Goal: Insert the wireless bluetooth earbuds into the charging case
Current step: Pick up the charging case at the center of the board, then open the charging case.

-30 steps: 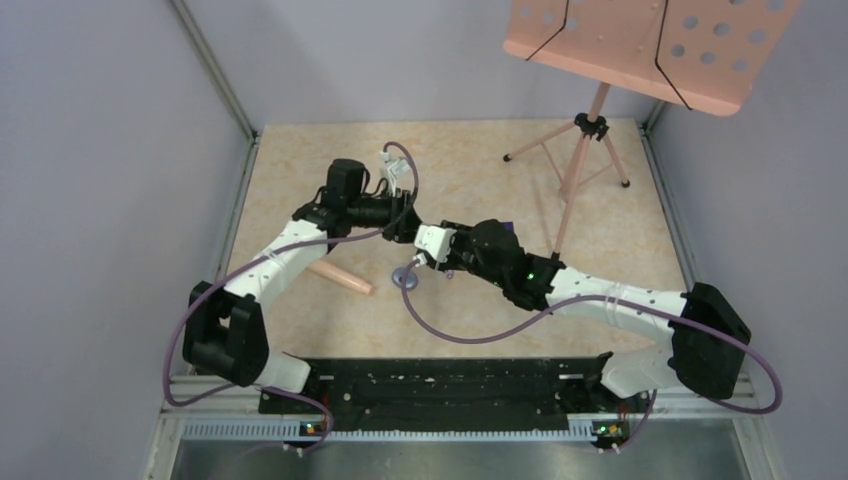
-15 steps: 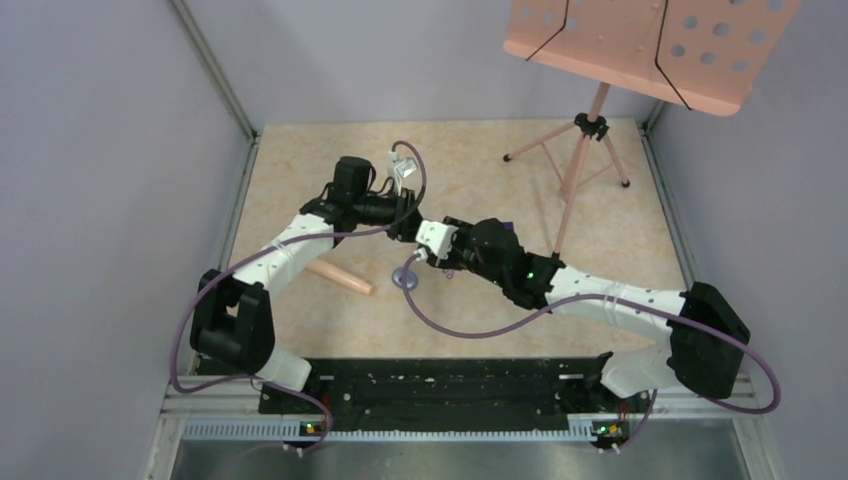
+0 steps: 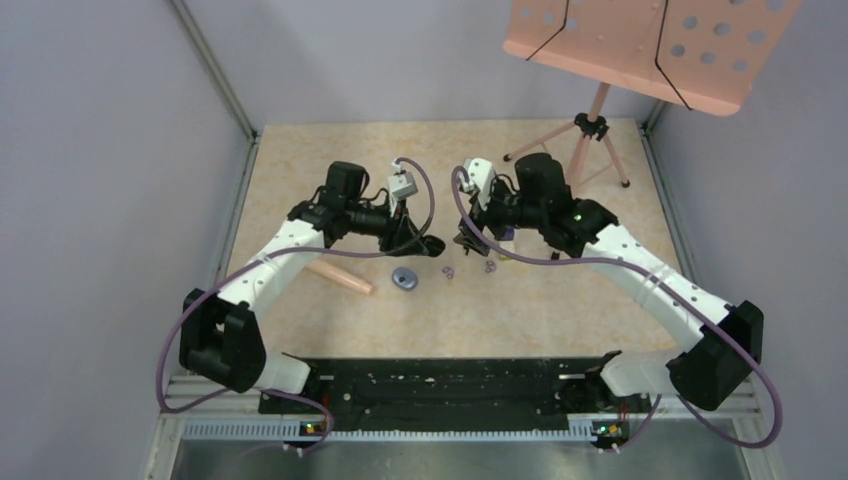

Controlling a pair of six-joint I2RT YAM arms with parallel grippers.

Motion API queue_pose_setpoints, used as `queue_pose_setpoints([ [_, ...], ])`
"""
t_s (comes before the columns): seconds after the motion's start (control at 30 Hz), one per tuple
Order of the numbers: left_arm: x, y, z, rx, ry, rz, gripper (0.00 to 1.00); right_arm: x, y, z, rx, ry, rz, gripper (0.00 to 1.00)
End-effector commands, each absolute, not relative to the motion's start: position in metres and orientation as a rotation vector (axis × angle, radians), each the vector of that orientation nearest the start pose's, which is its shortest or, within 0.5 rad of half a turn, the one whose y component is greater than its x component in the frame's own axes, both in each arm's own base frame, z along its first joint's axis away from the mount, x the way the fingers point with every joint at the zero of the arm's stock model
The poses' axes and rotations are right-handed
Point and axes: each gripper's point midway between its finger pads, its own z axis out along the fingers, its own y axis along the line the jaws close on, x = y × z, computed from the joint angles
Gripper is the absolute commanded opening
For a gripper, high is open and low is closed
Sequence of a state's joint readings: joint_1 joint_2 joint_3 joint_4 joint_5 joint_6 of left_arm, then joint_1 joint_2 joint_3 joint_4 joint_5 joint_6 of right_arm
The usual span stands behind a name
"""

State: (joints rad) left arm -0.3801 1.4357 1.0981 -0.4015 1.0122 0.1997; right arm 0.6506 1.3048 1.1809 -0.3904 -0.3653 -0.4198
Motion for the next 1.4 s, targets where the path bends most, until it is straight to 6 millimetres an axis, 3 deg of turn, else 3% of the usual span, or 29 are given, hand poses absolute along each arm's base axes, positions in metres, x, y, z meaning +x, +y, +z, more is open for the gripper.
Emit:
queue_pose_setpoints([
  [0.0, 0.238, -0.250, 0.213, 1.356, 1.612, -1.148, 0.00, 0.240, 0.293, 0.260, -1.345, 1.650, 0.811, 0.88],
  [0.33, 0.229, -0.242, 0.221, 1.421, 1.501, -1.047, 0.00, 0.245, 0.328, 0.255, -1.471, 1.522, 0.974, 0.81],
  [0.87, 0.237, -0.250, 0.239, 1.335, 1.483, -1.074, 0.00, 0.246, 0.346, 0.244, -1.477, 1.496, 1.065, 0.59],
  [1.07, 0.240, -0.253, 0.242, 1.296, 1.491, -1.094, 0.00, 0.247, 0.347, 0.244, -1.455, 1.510, 1.072, 0.39],
  [1.17, 0.242, -0.253, 0.241, 1.272, 1.507, -1.103, 0.00, 0.250, 0.346, 0.242, -1.444, 1.524, 1.053, 0.23],
  [1.3, 0.245, -0.256, 0.241, 1.236, 1.521, -1.118, 0.00, 0.250, 0.343, 0.243, -1.435, 1.531, 1.034, 0.17],
  [1.37, 0.247, -0.255, 0.240, 1.213, 1.544, -1.125, 0.13, 0.252, 0.342, 0.244, -1.424, 1.539, 1.018, 0.10],
])
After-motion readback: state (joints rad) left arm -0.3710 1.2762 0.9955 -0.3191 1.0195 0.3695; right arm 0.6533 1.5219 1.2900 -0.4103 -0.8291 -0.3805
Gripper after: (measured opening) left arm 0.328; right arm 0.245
